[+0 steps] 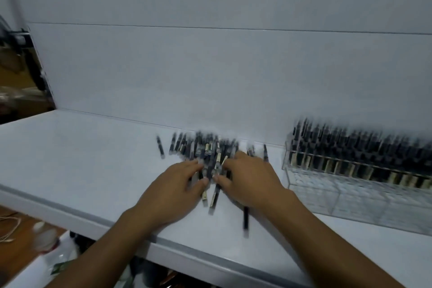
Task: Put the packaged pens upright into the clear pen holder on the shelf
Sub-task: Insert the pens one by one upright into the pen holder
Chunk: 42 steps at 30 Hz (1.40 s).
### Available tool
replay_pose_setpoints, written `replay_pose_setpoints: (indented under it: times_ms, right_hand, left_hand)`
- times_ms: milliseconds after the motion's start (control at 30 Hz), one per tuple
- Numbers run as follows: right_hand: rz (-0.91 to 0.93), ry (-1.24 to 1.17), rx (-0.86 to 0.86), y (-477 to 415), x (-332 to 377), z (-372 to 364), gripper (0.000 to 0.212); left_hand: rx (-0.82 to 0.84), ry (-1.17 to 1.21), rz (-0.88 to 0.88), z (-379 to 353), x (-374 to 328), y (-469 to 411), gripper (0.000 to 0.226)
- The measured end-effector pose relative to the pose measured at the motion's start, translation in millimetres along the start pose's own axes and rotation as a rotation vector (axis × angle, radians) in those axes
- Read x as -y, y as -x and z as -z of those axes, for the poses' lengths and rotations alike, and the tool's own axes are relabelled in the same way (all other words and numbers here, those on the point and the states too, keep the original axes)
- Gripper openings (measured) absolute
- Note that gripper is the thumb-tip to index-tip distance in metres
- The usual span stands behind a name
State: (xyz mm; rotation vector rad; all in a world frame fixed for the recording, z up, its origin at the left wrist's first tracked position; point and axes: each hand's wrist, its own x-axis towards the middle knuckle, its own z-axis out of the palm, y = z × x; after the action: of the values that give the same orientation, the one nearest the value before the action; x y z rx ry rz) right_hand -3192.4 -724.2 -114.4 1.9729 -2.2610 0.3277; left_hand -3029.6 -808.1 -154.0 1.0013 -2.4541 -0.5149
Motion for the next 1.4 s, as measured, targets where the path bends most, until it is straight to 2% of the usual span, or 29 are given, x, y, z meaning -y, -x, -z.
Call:
replay_pose_setpoints:
  times_ms: [100, 267, 400, 467, 567, 733, 900, 1067, 1267, 1400]
  right_hand:
    - [-0.001, -0.092, -0.06, 4.1, -3.9, -11.3, 0.03]
    - [0.009, -0.193, -0.109, 4.6, -6.5, -14.2, 0.019]
    - [-0.019, -0.199, -0.15, 3.9, -5.5, -14.6, 0.023]
    - [-0.041, -0.125, -0.192, 4.6, -6.2, -12.7, 0.028]
    - [-0.04, -0.084, -0.15, 6.7, -6.7, -11.5, 0.033]
    - [-0.077, -0.239, -0.062, 6.3, -9.5, -7.5, 0.025]
    - [-0.129, -0.439, -0.069, 6.0, -12.5, -9.0, 0.019]
    - [-0.14, -0.583, -0.142, 4.5, -13.8, -8.6, 0.005]
    - [-0.145, -0.658, -0.155, 4.6, -11.5, -7.6, 0.014]
    - [-0.163, -0.724, -0.175, 5.4, -10.6, -5.4, 0.022]
  left_hand:
    - [-0.012, -0.001, 0.004, -1.1, 0.7, 0.0, 0.053]
    - [-0.103, 0.051, 0.047, 6.6, -9.4, 1.2, 0.033]
    - [-0.108, 0.073, 0.121, 16.2, -7.9, -8.0, 0.04]
    - [-0.074, 0.053, 0.197, 22.4, -7.2, -19.1, 0.046]
    - [0.031, -0.079, 0.292, 30.2, -7.2, -41.2, 0.054]
    - [0.174, -0.238, 0.353, 34.2, -19.8, -65.7, 0.043]
    - [0.176, 0.078, 0.449, 30.1, -23.1, -76.3, 0.008]
    - [0.105, 0.283, 0.505, 27.4, -12.1, -74.8, 0.008]
    - [0.024, 0.561, 0.548, 26.5, -5.0, -70.0, 0.007]
    - [-0.077, 0.743, 0.504, 31.4, -10.5, -62.3, 0.007]
